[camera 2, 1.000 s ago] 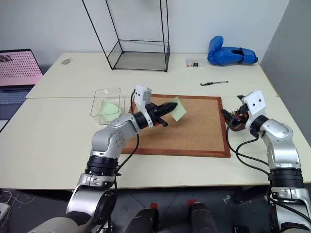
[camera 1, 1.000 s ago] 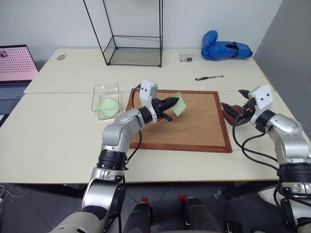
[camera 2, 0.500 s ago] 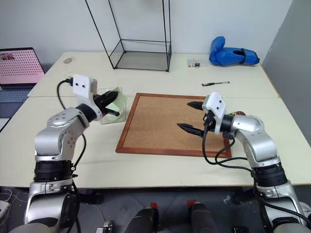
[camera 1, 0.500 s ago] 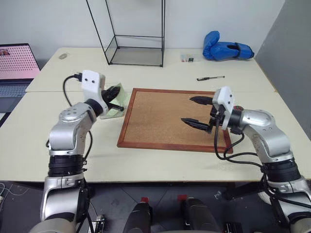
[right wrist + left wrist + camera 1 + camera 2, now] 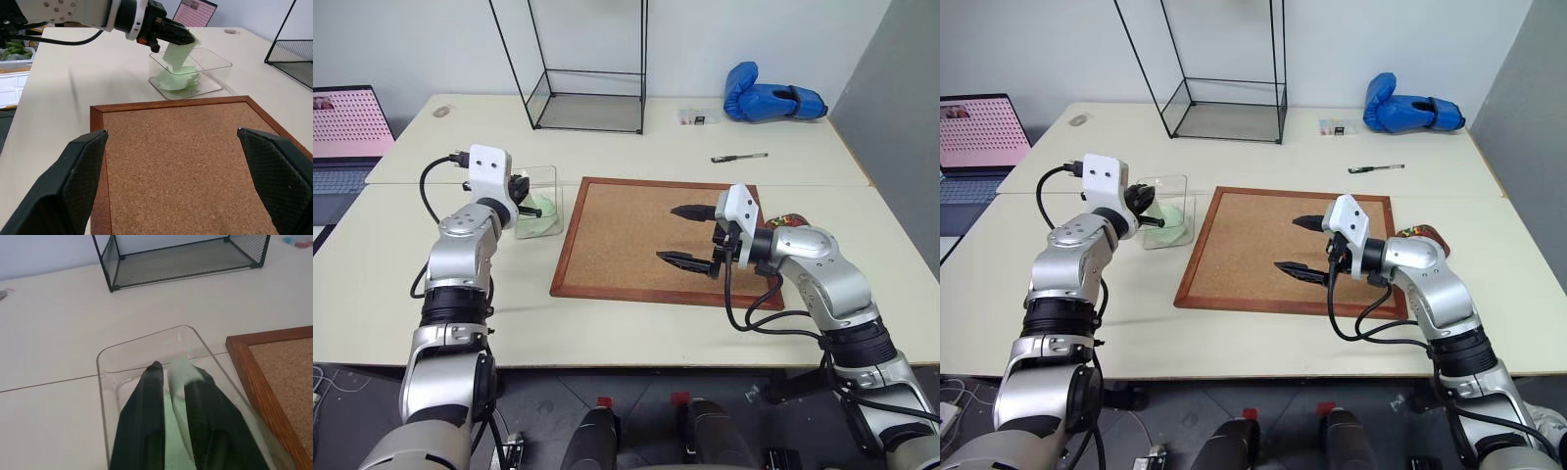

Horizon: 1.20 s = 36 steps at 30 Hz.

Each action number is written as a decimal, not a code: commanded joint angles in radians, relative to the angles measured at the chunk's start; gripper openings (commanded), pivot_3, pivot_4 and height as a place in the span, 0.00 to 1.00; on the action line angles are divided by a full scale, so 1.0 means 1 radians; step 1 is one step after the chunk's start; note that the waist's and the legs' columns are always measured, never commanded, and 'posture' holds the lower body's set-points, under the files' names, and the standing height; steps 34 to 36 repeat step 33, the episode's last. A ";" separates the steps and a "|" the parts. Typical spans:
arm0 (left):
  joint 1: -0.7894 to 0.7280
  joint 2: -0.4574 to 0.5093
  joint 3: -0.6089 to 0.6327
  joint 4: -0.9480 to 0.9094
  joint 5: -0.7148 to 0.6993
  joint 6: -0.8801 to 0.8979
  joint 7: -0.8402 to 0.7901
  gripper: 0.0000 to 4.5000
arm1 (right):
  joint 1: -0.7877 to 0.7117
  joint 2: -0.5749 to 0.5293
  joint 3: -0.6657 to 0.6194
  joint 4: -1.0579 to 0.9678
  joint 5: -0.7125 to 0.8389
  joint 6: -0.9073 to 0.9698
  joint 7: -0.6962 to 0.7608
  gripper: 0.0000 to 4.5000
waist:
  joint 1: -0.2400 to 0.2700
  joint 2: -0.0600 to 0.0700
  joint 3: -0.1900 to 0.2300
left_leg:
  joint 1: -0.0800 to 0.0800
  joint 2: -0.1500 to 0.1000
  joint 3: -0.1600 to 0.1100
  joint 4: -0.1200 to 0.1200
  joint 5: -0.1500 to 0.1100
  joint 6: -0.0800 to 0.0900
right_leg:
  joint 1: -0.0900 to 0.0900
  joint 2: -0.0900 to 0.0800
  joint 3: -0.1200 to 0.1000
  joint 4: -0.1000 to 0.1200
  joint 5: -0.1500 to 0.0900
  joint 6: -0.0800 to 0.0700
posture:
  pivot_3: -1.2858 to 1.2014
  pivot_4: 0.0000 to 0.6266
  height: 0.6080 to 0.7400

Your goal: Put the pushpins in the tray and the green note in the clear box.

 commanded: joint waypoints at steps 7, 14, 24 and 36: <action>-0.029 0.007 0.004 0.001 0.024 -0.048 0.008 0.61 | -0.010 -0.004 -0.020 -0.061 0.006 0.022 -0.021 1.00 | -0.002 0.000 0.000 | 0.000 0.000 0.000 0.000 0.000 0.000 | 0.000 0.000 0.000 0.001 0.000 0.000 | 0.52 0.24 1.00; 0.033 0.017 0.017 -0.163 -0.012 -0.034 -0.044 0.82 | 0.005 -0.014 -0.061 -0.077 0.019 0.035 -0.047 1.00 | -0.002 0.000 0.000 | 0.000 0.000 0.000 0.000 0.000 0.000 | 0.000 0.000 0.000 0.001 0.000 0.000 | 0.52 0.24 1.00; 0.364 0.113 -0.028 -0.645 -0.202 0.098 -0.390 0.82 | 0.261 -0.046 -0.224 -0.219 0.028 0.096 -0.207 1.00 | -0.001 0.000 0.000 | -0.001 0.001 0.000 0.000 0.000 0.000 | -0.001 0.000 0.001 0.000 0.000 -0.001 | 0.52 0.24 1.00; 0.456 0.152 -0.044 -0.757 -0.287 0.140 -0.519 0.82 | 0.334 -0.087 -0.247 -0.217 0.047 0.140 -0.202 1.00 | -0.002 0.000 0.000 | 0.001 0.002 0.002 0.000 0.000 0.000 | 0.000 0.001 0.001 0.001 -0.002 -0.003 | 0.52 0.24 1.00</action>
